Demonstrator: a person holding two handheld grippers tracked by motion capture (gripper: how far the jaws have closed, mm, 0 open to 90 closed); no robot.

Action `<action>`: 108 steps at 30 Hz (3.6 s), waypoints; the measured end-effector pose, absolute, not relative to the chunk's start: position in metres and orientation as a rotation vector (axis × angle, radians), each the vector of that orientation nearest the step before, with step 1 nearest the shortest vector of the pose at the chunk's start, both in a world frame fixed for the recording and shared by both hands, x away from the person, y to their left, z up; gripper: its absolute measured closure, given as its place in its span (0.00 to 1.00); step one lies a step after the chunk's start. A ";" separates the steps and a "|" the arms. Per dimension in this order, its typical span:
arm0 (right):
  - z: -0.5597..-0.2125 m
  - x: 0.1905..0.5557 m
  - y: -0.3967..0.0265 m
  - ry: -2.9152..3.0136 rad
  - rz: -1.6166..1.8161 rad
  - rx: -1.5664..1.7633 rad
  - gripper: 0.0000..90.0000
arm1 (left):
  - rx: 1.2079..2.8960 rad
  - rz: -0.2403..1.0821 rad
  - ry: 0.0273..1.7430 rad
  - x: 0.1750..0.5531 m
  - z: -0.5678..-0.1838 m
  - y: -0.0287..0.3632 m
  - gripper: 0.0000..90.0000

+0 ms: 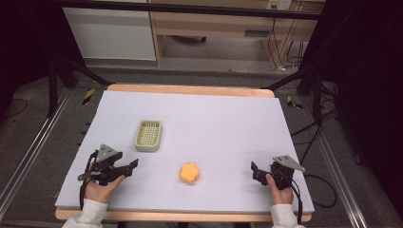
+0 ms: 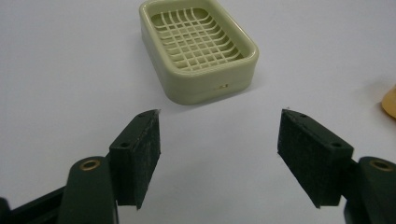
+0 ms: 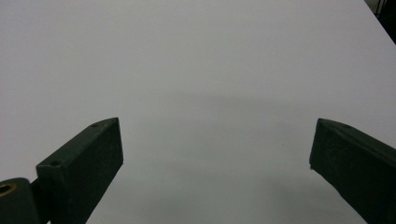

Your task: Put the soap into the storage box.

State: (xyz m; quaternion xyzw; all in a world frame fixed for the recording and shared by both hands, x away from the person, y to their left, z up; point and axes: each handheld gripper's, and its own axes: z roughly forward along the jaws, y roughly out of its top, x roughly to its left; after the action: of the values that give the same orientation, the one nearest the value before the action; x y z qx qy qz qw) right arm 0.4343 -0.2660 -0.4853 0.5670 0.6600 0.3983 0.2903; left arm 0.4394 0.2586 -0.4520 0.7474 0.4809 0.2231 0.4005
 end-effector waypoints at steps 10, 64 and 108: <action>-0.486 0.434 -0.265 1.751 1.041 1.509 0.04 | 1.917 0.566 1.180 0.439 -0.449 0.246 0.32; -0.487 0.437 -0.260 1.784 0.965 1.495 0.06 | 2.112 0.480 0.928 0.445 -0.430 0.147 0.28; -0.488 0.439 -0.258 1.813 0.943 1.489 0.06 | 2.271 0.356 0.820 0.444 -0.450 0.089 0.20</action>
State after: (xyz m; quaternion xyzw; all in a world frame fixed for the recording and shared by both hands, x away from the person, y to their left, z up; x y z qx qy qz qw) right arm 0.4385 -0.2578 -0.4879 0.5614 0.6836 0.3555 0.3020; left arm 0.4443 0.0885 -0.4505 0.8738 0.3157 0.1372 0.3434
